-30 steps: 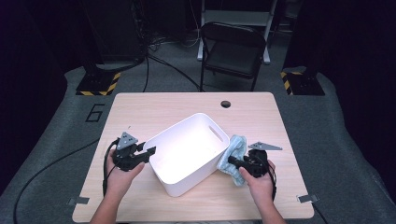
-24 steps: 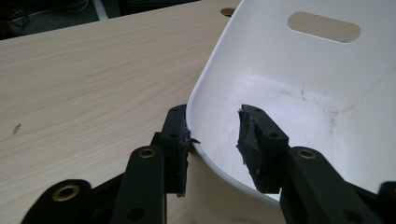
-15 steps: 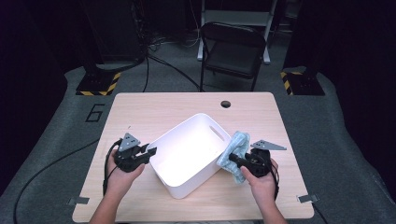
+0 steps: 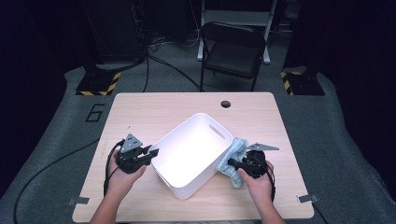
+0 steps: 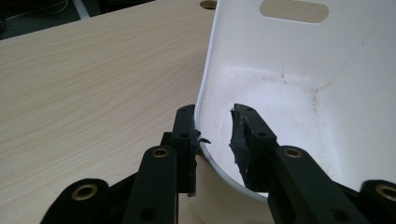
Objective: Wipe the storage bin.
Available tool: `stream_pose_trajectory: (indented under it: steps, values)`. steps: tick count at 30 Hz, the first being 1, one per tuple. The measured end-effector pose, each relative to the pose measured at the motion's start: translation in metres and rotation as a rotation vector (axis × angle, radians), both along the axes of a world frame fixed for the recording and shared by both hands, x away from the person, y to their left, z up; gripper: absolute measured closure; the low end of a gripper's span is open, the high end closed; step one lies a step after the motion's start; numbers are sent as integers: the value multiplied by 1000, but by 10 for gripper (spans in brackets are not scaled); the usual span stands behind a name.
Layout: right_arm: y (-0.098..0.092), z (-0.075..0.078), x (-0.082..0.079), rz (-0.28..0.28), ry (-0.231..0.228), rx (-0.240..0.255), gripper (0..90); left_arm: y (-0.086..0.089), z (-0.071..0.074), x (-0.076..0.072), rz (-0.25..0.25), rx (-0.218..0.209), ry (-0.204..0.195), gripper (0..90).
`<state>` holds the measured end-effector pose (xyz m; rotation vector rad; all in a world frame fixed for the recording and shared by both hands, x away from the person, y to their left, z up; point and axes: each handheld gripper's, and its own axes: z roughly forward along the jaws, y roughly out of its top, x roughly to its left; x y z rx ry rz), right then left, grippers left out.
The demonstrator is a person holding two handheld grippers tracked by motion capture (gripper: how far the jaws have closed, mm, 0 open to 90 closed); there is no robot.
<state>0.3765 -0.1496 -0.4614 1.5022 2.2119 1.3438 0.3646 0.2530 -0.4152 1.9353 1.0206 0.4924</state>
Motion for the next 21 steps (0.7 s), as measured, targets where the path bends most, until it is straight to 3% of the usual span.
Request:
stream_pose_trajectory:
  steps: [7,9,12,15,17,21]
  values:
    - [4,-29,12,23,106,-61,683,-1,1,0,3,-6,12,698]
    - [3,-34,13,16,132,-46,682,1,0,2,1,-22,14,690]
    - [1,-33,13,14,119,-43,681,0,-2,4,6,-24,-12,673]
    - [1,-32,12,12,123,-41,678,-3,-4,8,-11,3,-23,662]
    - [2,-32,12,8,112,-44,677,-4,-6,11,-13,12,-12,679]
    - [1,-31,9,3,106,-38,677,-3,-6,10,8,-29,-3,747]
